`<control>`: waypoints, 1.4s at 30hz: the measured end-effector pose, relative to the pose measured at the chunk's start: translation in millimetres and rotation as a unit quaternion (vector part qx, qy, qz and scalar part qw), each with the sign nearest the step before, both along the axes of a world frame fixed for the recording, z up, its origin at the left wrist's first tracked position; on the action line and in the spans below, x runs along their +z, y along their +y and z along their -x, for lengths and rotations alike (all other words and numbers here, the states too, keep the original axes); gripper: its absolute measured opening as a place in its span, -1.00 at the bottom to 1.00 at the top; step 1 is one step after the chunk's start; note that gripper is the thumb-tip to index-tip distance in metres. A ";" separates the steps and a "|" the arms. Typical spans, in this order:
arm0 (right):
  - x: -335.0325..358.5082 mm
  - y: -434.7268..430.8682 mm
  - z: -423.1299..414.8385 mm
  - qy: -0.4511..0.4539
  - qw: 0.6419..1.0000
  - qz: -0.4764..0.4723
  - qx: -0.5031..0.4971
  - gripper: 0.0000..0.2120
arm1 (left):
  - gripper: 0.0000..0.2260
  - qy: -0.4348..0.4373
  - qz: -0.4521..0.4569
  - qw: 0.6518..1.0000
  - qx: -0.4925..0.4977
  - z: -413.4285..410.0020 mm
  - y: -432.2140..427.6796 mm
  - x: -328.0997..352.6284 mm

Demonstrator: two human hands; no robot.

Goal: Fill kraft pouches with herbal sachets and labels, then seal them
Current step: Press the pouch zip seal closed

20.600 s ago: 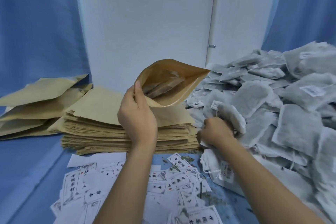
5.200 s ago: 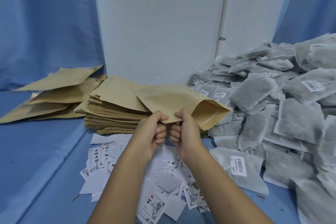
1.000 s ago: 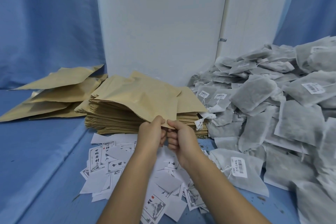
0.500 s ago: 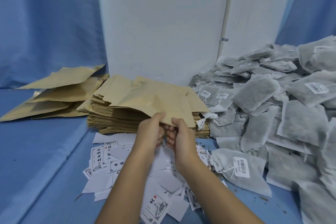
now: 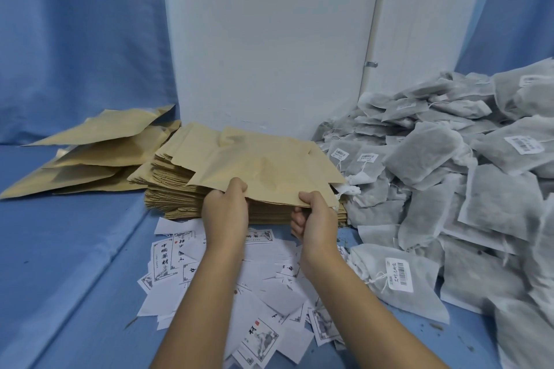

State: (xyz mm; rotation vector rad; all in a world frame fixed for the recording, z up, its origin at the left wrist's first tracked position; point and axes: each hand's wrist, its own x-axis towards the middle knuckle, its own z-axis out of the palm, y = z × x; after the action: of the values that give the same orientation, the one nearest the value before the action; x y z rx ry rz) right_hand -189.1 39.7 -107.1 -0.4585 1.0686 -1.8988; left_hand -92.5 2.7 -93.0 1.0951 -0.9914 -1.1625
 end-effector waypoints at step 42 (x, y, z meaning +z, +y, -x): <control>12.9 4.9 1.9 -0.040 0.996 0.023 0.080 -0.74 | -0.78 0.279 -0.028 0.960 -0.018 -10.3 -7.4 11.1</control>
State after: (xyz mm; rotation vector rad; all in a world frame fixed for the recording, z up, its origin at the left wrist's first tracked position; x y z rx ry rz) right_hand -191.0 44.6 -94.2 -0.4751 0.9103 -1.7886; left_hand -82.2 -4.7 -81.9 0.7262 -0.5401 -1.4311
